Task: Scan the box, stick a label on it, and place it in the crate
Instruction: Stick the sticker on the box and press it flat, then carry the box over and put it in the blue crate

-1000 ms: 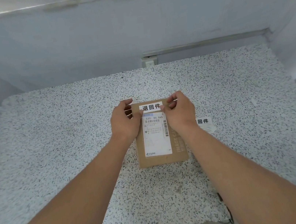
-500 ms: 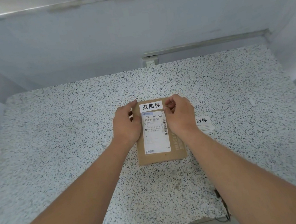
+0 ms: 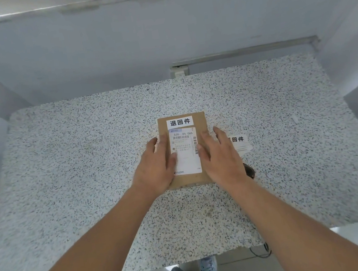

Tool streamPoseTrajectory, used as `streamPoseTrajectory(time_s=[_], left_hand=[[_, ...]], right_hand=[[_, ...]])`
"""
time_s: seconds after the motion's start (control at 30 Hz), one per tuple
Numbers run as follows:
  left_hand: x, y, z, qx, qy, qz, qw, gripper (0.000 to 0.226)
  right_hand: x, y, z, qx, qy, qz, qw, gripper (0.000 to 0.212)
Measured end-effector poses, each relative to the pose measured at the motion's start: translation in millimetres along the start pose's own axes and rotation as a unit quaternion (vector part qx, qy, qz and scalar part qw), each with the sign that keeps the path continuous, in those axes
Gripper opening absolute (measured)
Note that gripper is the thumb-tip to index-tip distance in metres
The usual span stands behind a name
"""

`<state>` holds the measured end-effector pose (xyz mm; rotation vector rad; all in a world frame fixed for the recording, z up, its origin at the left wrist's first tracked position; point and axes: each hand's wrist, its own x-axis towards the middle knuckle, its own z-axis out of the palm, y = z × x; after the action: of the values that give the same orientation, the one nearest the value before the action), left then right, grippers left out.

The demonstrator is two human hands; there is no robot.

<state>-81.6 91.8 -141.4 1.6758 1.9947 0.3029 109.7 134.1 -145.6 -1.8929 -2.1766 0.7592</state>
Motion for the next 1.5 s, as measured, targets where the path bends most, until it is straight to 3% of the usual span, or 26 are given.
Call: streamPoseTrajectory(time_s=[0.13,0.33,0.73,1.2,1.5], left_hand=[[-15.0,-6.4,6.9,0.04,-0.035,0.006,0.999,0.075],[-25.9,-6.8,16.0,-0.011,-0.057,0.038,0.998,0.084],[-37.6,-0.1,-6.7,-0.08,-0.022,0.048,0.995,0.09],[-93.7,46.9,-125.9,-0.066,0.039,0.124,0.989,0.09],[-140.7,97.1,-205.4,-0.061,0.102,0.162,0.98,0.09]], right_hand=[[-12.9,1.1,10.3,0.013,-0.021,-0.014,1.0,0.058],[-23.7,-6.9,18.0,0.121,-0.033,0.001,0.992,0.063],[-42.8,-35.1,-7.2,0.173,0.008,-0.006,0.985,0.068],[-101.5,-103.2,-101.5,0.196,0.087,-0.048,0.976,0.073],[-142.7,-146.2,-181.2,0.141,0.163,-0.117,0.969,0.07]])
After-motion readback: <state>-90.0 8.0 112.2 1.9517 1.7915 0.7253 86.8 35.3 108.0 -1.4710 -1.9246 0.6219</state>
